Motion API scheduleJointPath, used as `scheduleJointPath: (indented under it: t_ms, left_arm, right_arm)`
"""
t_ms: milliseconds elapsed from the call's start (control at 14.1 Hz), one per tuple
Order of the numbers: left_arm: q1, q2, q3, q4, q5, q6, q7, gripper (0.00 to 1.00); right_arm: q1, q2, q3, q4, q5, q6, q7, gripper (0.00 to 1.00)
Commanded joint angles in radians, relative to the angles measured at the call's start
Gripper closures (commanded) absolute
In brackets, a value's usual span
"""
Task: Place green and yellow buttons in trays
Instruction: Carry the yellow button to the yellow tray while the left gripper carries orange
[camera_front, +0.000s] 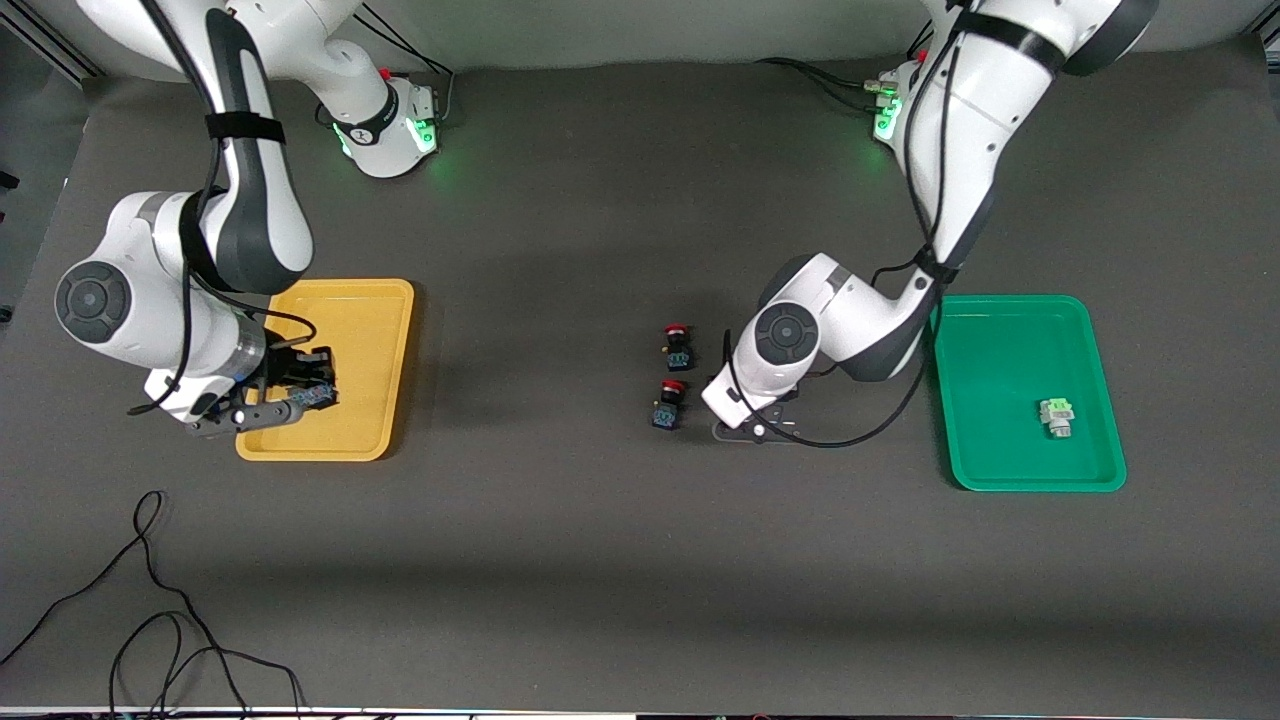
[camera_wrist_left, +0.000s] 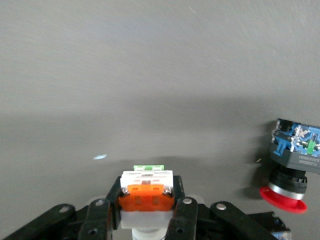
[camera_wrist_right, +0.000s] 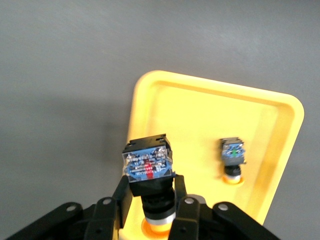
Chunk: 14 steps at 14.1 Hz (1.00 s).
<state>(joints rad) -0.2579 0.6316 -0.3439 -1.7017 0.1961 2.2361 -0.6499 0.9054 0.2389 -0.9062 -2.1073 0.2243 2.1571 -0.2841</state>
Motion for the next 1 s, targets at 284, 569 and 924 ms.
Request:
scheduleJointPath:
  t_ms: [284, 569, 924]
  left_arm:
    - [0.181, -0.328, 0.002, -0.021, -0.001, -0.337, 0.114, 1.00]
    - [0.394, -0.383, 0.003, -0.035, -0.003, -0.389, 0.491, 1.00]
    - [0.571, -0.369, 0.006, -0.136, 0.009, -0.287, 0.697, 1.00]
  right_arm:
    - [-0.002, 0.155, 0.004, -0.201, 0.250, 0.265, -0.266, 0.66]
    - [0.010, 0.215, 0.009, -0.195, 0.385, 0.250, -0.351, 0.51]
    - [0.013, 0.195, -0.019, -0.062, 0.359, 0.043, -0.296, 0.00]
